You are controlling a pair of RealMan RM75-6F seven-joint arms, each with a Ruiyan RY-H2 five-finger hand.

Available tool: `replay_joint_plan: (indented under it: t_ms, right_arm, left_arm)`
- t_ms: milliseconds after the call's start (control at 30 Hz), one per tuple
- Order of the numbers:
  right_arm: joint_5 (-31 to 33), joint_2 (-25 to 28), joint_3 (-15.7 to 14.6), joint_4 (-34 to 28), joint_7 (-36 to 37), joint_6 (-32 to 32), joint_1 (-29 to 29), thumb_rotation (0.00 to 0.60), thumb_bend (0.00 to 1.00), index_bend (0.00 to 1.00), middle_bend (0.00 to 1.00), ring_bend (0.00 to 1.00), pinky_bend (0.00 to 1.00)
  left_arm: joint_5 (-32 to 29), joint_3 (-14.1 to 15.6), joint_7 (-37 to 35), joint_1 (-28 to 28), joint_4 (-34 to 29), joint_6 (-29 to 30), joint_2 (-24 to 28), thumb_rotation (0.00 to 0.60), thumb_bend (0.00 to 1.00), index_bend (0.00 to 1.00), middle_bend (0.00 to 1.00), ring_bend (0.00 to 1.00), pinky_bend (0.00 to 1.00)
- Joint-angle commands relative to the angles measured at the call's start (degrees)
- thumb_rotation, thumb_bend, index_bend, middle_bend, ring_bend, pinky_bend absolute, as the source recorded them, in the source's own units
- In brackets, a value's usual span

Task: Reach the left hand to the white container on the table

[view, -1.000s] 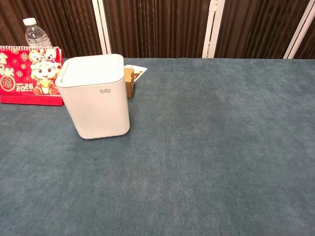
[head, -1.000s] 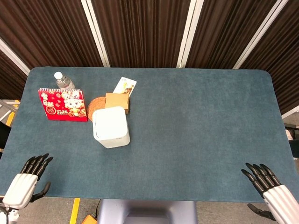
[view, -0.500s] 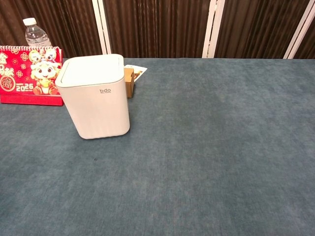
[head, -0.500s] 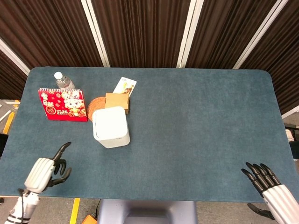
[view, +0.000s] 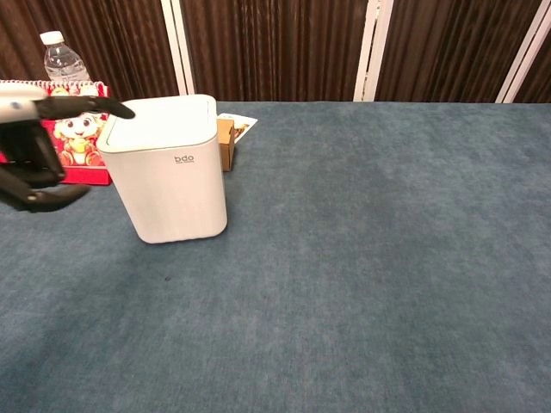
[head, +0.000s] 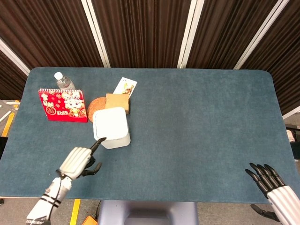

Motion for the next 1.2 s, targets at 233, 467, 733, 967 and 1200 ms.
replay_joint_plan:
  t_ms: [233, 467, 733, 967, 1200]
  right_arm:
    - [0.28, 0.33, 0.04, 0.17, 1.07, 0.54, -0.17, 0.600, 0.24, 0.00, 0.00, 0.00, 0.00]
    - [0.44, 0.55, -0.02, 0.05, 1.31, 0.24, -0.14, 0.600, 0.24, 0.00, 0.00, 0.00, 0.00]
    - [0.58, 0.75, 0.08, 0.14, 1.96, 0.86, -0.37, 0.600, 0.24, 0.00, 0.00, 0.00, 0.00]
    - [0.50, 0.70, 0.09, 0.13, 1.74, 0.83, -0.46, 0.600, 0.24, 0.00, 0.00, 0.00, 0.00]
    - [0.47, 0.62, 0.11, 0.03, 1.35, 0.62, -0.50, 0.600, 0.24, 0.00, 0.00, 0.00, 0.00]
  left_arm:
    - [-13.94, -3.40, 8.10, -8.10, 1.24, 0.43, -6.36, 0.600, 0.46, 0.00, 1.00, 1.00, 1.00]
    - [-18.36, -3.67, 9.93, -11.18, 2.60, 1.27, -8.14, 0.600, 0.46, 0.00, 1.00, 1.00, 1.00]
    - [-22.30, -3.13, 10.19, -13.55, 3.45, 1.46, -8.23, 0.600, 0.46, 0.00, 1.00, 1.00, 1.00]
    - [-24.65, -1.68, 9.85, -15.05, 3.46, -0.35, -6.65, 0.600, 0.46, 0.00, 1.00, 1.00, 1.00]
    - [-27.87, -0.49, 9.25, -17.07, 3.39, -2.84, -5.42, 0.600, 0.46, 0.00, 1.00, 1.00, 1.00]
